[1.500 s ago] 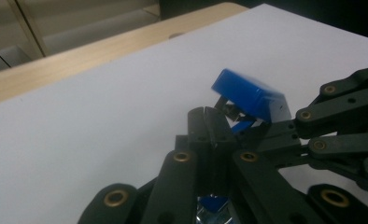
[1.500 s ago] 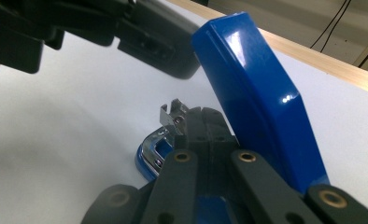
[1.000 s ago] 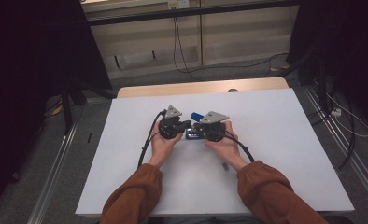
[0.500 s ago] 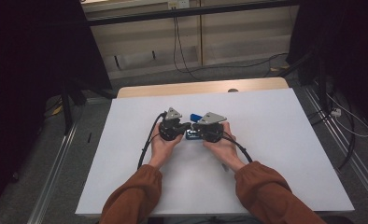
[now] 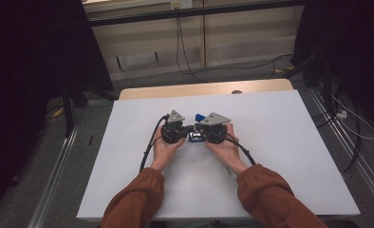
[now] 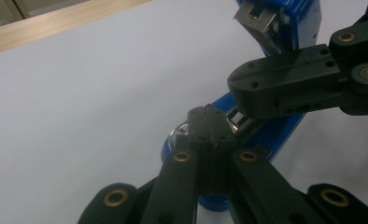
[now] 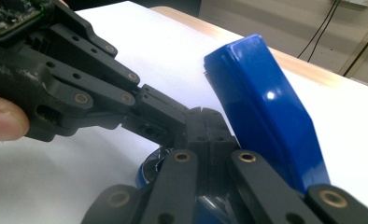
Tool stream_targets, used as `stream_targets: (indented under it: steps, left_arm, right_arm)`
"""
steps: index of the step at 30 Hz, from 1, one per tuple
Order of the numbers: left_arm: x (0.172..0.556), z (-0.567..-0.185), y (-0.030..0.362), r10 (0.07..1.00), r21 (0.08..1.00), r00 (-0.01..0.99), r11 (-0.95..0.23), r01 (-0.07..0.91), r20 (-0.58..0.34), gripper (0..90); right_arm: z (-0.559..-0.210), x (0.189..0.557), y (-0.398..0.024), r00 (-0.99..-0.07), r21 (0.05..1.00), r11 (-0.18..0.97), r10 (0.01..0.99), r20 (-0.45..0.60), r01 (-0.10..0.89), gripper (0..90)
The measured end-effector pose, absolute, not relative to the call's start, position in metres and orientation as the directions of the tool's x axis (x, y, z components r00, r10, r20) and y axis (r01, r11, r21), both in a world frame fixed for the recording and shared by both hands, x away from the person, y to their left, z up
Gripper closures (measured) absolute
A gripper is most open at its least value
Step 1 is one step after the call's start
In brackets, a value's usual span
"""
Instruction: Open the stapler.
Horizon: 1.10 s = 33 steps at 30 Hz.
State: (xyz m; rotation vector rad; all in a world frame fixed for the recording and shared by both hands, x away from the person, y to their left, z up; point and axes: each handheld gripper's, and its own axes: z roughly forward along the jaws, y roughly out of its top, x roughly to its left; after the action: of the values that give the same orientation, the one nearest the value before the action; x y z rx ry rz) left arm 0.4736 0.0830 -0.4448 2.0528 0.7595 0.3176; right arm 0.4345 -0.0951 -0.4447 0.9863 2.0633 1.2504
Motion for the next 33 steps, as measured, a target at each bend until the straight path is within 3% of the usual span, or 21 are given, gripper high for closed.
stream_targets:
  steps: [33]
  left_arm:
    - [0.474,-0.446,0.084,0.621,0.831,0.782,-0.404,0.382,-0.058,90.0]
  right_arm:
    - [-0.436,0.432,-0.106,-0.537,0.918,0.27,0.84,-0.077,0.291,90.0]
